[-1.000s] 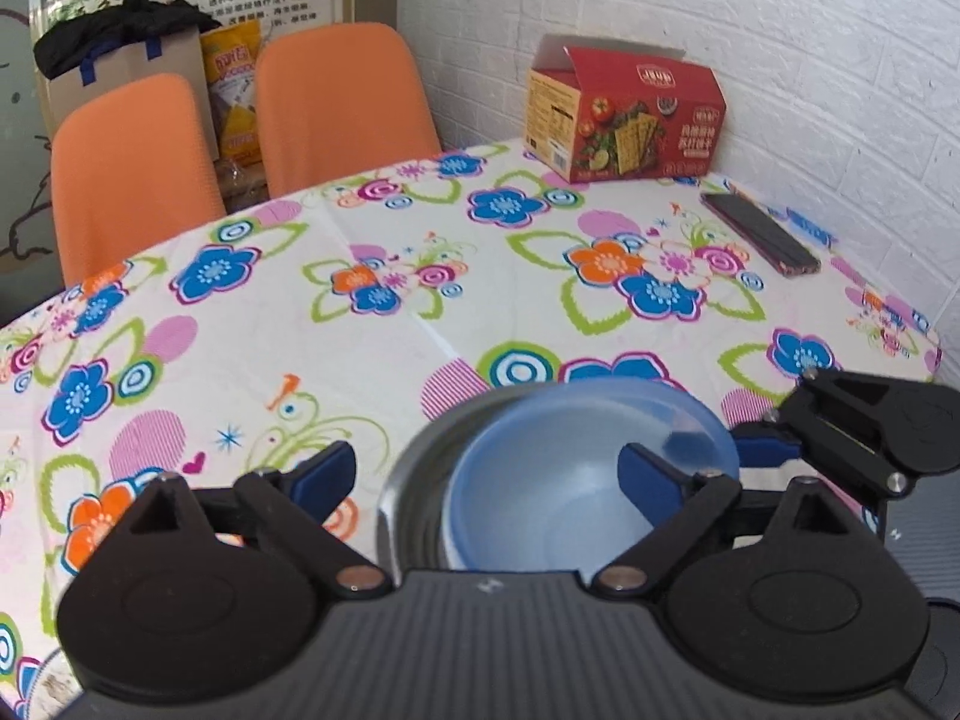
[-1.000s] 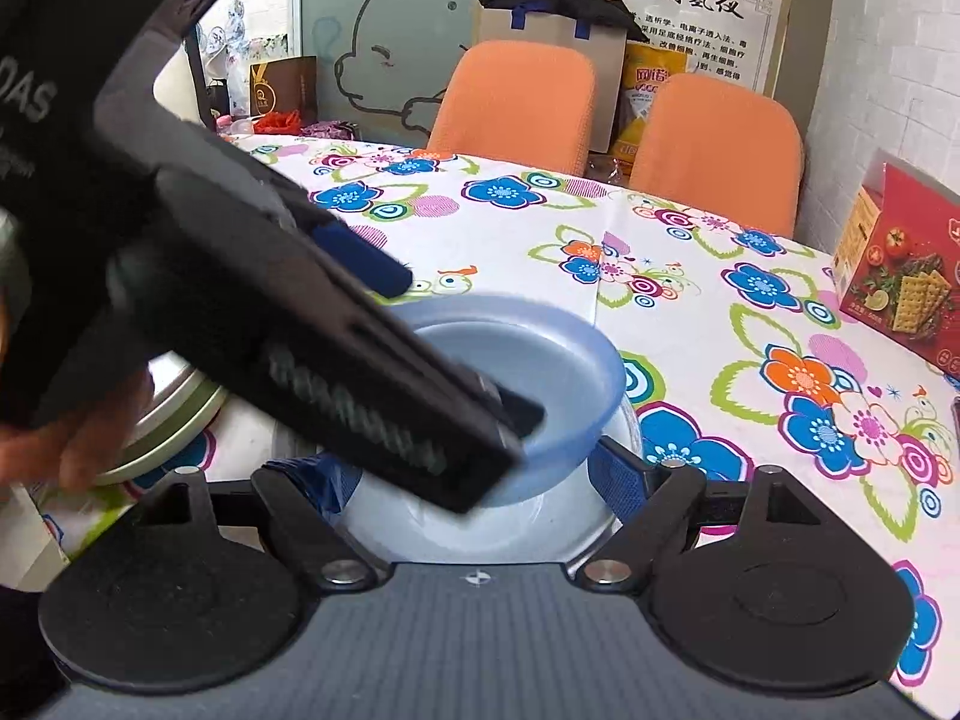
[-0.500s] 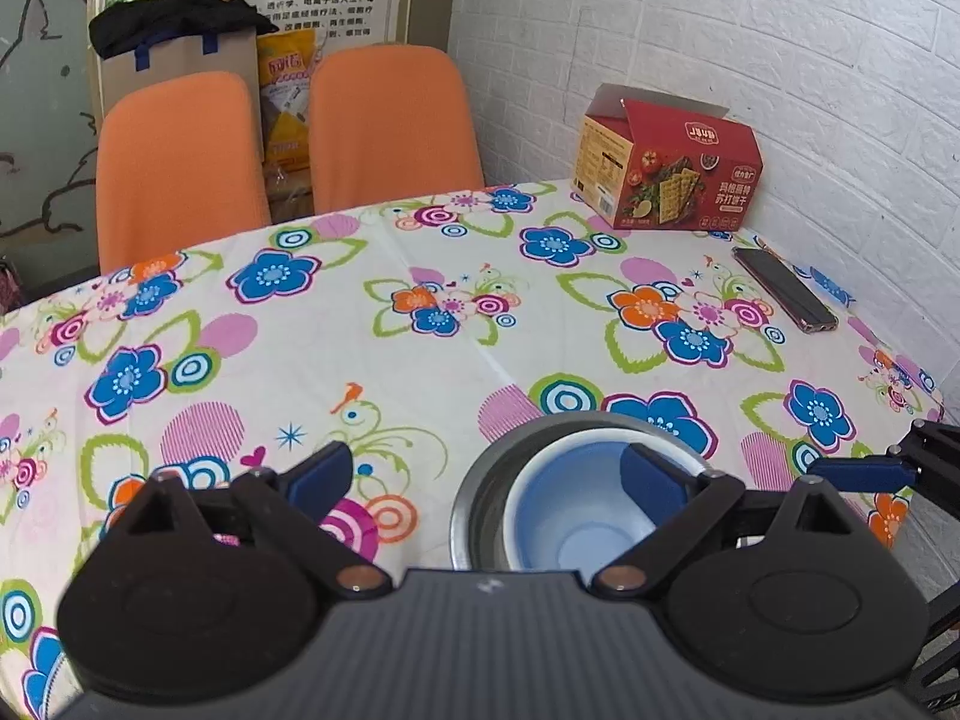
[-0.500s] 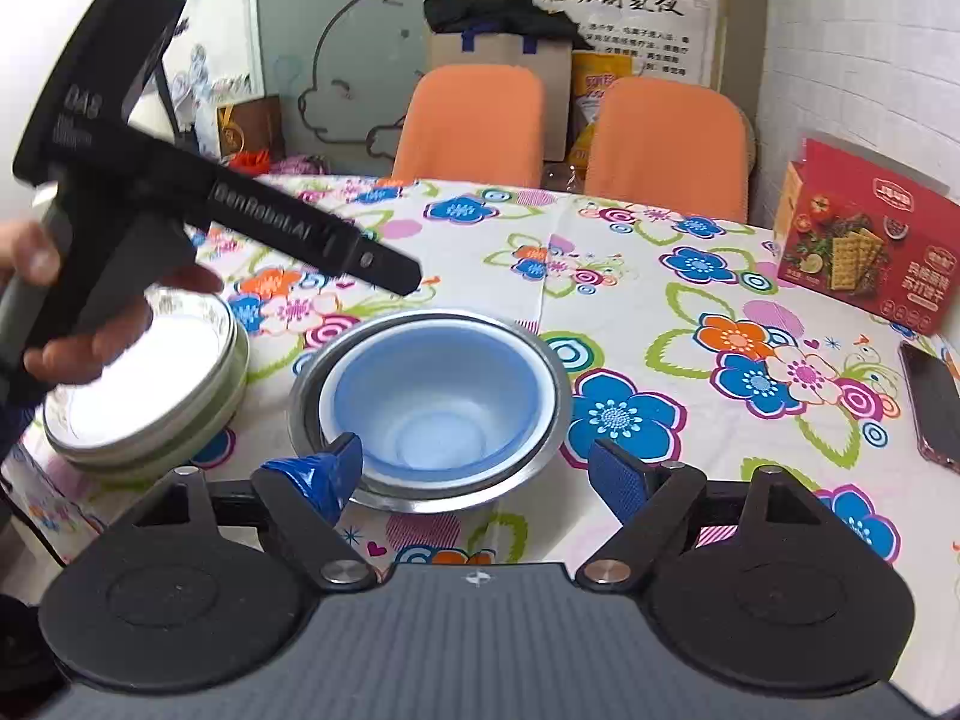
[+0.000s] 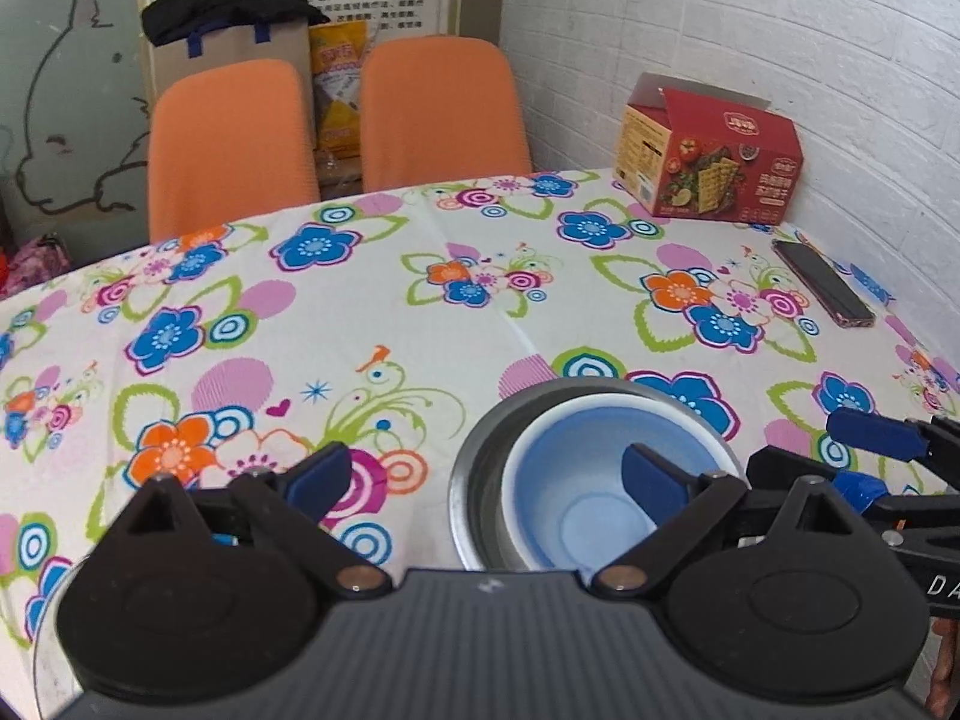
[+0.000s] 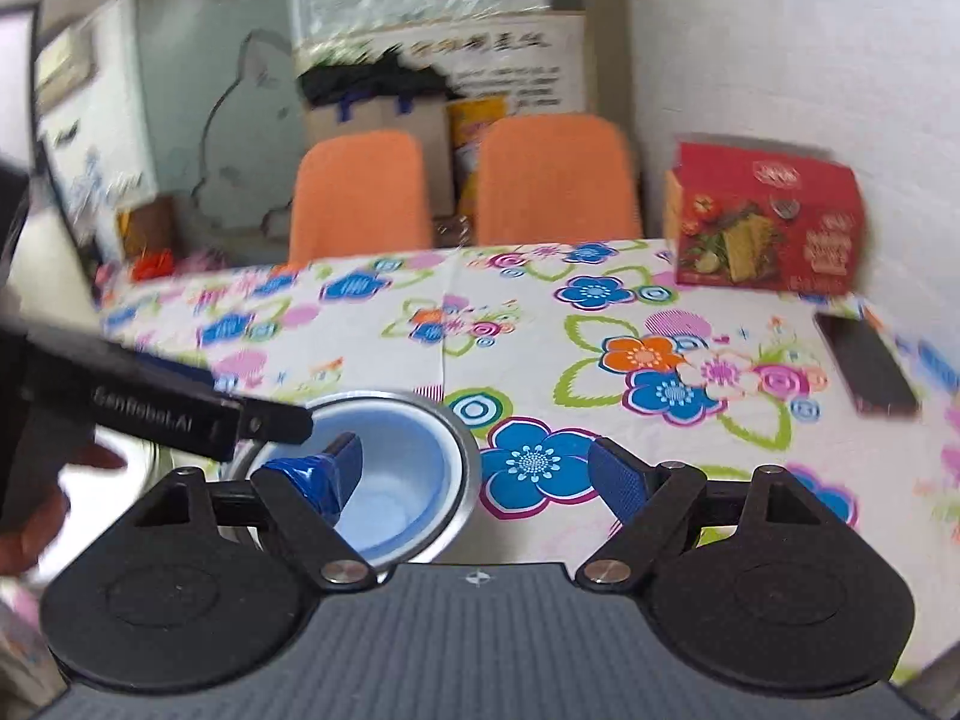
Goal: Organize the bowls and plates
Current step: 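Grip the rim of the stacked dishes with the left tool, then slide the dish stack across the table toward the white kettle, then open the left tool and pull it back from the stack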
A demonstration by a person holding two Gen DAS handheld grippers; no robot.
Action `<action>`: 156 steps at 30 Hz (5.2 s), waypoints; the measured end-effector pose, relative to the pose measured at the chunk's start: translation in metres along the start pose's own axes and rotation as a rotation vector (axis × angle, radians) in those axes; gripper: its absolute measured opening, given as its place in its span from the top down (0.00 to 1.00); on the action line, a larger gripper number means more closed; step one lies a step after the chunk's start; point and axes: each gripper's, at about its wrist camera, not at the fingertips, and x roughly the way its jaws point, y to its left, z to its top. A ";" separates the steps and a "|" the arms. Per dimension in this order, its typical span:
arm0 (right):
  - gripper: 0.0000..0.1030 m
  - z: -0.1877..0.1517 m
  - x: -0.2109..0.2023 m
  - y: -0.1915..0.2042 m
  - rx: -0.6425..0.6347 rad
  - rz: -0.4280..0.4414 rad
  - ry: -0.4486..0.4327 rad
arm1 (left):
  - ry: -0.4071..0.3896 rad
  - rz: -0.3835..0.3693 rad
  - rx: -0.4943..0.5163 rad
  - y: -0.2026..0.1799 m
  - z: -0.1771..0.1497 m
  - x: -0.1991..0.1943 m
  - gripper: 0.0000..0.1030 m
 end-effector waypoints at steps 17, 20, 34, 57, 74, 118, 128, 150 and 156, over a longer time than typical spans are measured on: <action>0.33 -0.008 0.052 -0.002 -0.013 0.051 0.168 | 0.174 -0.087 0.000 0.019 0.009 0.046 0.06; 0.33 -0.007 0.064 0.000 -0.024 0.062 0.190 | 0.207 -0.116 0.019 0.018 0.011 0.060 0.06; 0.31 -0.017 0.083 0.014 -0.123 0.037 0.214 | 0.262 -0.113 0.078 0.010 0.003 0.091 0.08; 0.57 -0.025 0.075 0.028 -0.097 0.074 0.168 | 0.244 -0.163 0.052 0.001 0.000 0.079 0.52; 0.55 0.010 0.003 0.027 -0.099 -0.018 -0.012 | 0.097 -0.200 -0.006 -0.042 0.039 0.007 0.56; 0.54 -0.047 0.066 0.208 -0.243 0.404 0.231 | 0.120 0.052 -0.362 0.163 -0.092 -0.061 0.24; 0.53 -0.035 0.055 0.192 -0.185 0.366 0.174 | 0.037 0.095 -0.358 0.166 -0.085 -0.081 0.05; 0.47 0.018 0.034 0.136 -0.013 0.170 -0.005 | -0.314 0.301 -0.414 0.099 -0.063 -0.143 0.01; 0.45 -0.009 0.010 0.114 0.041 0.139 0.020 | -0.248 0.277 -0.400 0.080 -0.092 -0.139 0.01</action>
